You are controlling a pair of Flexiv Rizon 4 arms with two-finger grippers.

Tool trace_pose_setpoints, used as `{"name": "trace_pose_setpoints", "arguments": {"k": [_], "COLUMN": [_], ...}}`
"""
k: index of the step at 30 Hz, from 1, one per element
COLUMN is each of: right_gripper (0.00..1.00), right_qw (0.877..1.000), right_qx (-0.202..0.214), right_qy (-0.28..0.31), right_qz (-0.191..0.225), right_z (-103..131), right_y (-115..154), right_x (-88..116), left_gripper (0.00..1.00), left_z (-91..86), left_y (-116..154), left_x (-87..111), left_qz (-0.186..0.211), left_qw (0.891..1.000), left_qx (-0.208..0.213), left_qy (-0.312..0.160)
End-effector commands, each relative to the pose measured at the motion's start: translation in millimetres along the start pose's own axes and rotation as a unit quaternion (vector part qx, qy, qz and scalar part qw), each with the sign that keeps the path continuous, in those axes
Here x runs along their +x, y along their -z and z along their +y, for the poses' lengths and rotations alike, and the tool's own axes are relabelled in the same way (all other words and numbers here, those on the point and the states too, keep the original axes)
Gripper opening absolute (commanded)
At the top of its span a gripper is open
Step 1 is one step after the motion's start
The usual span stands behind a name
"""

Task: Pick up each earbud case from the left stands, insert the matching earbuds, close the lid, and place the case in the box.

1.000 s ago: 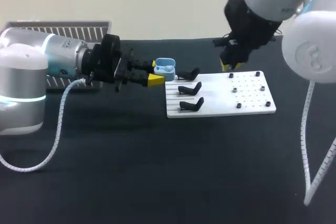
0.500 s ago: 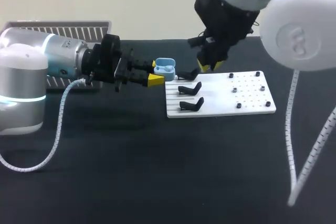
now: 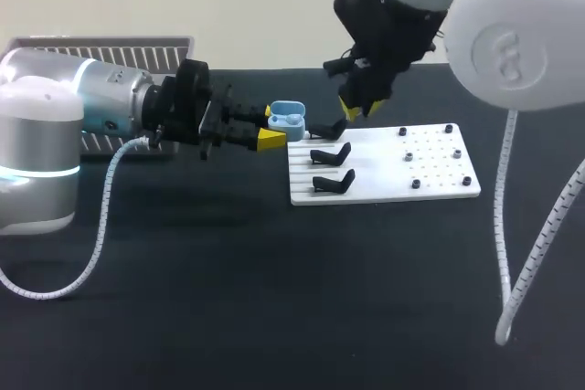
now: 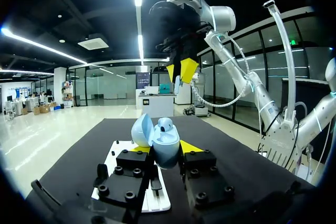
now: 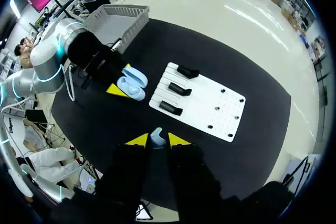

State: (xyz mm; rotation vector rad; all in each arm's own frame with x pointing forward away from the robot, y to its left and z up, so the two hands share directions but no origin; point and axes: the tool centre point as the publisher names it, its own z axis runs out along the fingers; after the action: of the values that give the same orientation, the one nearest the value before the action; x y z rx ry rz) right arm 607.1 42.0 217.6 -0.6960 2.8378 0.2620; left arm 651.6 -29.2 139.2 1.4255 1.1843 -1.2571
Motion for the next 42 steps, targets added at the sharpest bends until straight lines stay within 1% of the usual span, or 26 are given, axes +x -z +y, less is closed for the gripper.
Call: {"name": "trace_pose_setpoints", "arguments": {"k": [1,5,10,21,32,37,42], "right_gripper": [0.00,0.00,0.00,0.00,0.00,0.00,0.00], "right_qw": [1.000,0.999,0.997,0.995,0.995,0.995,0.995], "right_qx": [0.008,0.012,0.025,0.020,0.026,0.024,0.024], "right_qy": [0.016,0.043,0.071,0.091,0.095,0.086,0.086], "right_qz": [-0.001,0.000,0.010,0.019,0.027,0.035,0.039], "right_z": [10.8,22.2,37.4,60.0,65.7,64.4,68.2], "right_y": [9.9,13.7,7.0,-1.6,-17.1,-25.0,-32.3], "right_x": [-8.0,-16.8,-25.7,-41.4,-49.6,-53.9,-56.2], "left_gripper": [0.00,0.00,0.00,0.00,0.00,0.00,0.00], "left_z": [-1.5,-1.5,-1.5,-1.5,-1.5,-1.5,-1.5], "left_y": [-0.1,-0.1,-0.1,-0.1,-0.1,-0.1,-0.1], "left_x": [0.6,0.6,0.6,0.6,0.6,0.6,0.6], "left_qz": [-0.001,-0.001,-0.001,-0.001,-0.001,-0.001,-0.001], "left_qw": [1.000,1.000,1.000,1.000,1.000,1.000,1.000], "left_qx": [-0.002,-0.002,-0.002,-0.002,-0.002,-0.002,-0.002], "left_qy": [-0.002,-0.002,-0.002,-0.002,-0.002,-0.002,-0.002]}}
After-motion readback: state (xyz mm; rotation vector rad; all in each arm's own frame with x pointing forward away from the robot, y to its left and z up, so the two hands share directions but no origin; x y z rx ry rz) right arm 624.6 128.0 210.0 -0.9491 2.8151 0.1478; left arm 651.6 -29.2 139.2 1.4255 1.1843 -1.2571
